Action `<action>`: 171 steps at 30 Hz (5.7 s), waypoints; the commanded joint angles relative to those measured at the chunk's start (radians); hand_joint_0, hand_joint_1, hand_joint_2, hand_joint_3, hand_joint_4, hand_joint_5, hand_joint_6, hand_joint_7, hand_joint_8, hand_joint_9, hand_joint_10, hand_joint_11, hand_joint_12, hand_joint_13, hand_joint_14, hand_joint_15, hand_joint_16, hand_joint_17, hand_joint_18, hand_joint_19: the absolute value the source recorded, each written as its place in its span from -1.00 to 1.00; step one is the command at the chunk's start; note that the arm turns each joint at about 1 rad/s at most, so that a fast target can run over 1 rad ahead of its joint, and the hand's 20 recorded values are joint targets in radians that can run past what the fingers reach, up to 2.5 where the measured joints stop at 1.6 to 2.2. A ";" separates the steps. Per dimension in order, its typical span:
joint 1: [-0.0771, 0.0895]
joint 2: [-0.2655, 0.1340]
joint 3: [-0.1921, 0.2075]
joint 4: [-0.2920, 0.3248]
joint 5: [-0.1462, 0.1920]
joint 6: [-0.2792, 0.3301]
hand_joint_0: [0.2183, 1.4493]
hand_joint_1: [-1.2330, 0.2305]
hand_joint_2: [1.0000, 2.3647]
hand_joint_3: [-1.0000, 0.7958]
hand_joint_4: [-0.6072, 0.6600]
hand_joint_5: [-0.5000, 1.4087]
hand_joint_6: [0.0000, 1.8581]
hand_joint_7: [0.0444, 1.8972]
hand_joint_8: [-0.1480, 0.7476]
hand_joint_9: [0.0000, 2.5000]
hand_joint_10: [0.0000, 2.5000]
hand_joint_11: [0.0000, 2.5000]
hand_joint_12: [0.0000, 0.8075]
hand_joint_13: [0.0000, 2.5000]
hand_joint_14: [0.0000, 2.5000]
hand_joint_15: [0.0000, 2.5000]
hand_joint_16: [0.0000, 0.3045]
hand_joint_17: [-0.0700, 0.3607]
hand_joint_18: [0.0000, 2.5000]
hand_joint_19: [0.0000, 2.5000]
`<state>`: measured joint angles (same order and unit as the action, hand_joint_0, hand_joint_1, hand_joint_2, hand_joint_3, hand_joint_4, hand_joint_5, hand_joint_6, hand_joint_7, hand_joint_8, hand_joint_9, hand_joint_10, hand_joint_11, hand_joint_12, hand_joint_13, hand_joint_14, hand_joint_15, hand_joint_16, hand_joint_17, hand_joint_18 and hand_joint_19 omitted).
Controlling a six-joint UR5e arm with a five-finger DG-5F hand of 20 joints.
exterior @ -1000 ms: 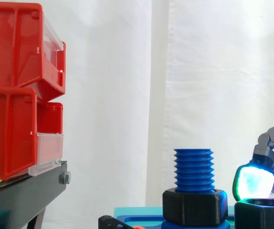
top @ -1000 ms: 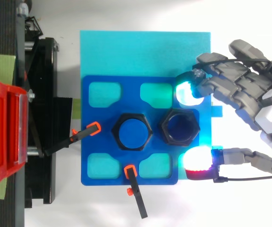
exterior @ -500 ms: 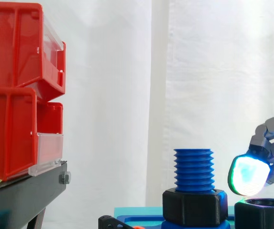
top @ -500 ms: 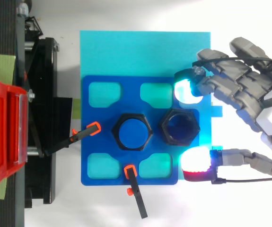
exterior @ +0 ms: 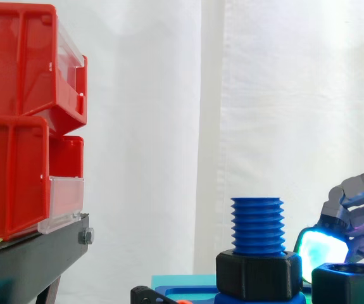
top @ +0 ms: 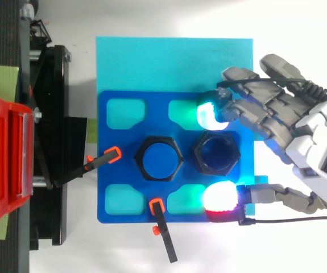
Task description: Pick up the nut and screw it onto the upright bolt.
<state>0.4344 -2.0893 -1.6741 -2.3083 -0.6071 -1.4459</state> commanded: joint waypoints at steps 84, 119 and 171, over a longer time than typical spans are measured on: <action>-0.089 0.091 0.203 -0.309 -0.140 0.127 -0.45 -0.25 -1.00 -0.44 0.28 -0.62 -0.45 0.30 -0.06 -0.41 -0.99 -0.79 -0.19 -0.53 -1.00 -0.94 -0.73 -0.25 -0.55 -0.82; -0.117 0.018 0.218 -0.189 -0.290 0.061 -0.45 -0.24 -1.00 -0.44 0.28 -0.62 -0.46 0.32 -0.05 -0.40 -0.99 -0.79 -0.19 -0.53 -1.00 -0.93 -0.73 -0.25 -0.55 -0.82; -0.120 -0.015 0.218 -0.177 -0.303 0.065 -0.45 -0.22 -1.00 -0.44 0.28 -0.62 -0.46 0.31 -0.05 -0.39 -0.99 -0.79 -0.19 -0.51 -1.00 -0.93 -0.74 -0.26 -0.54 -0.81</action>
<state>0.3141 -2.1045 -1.4558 -2.4871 -0.9097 -1.3815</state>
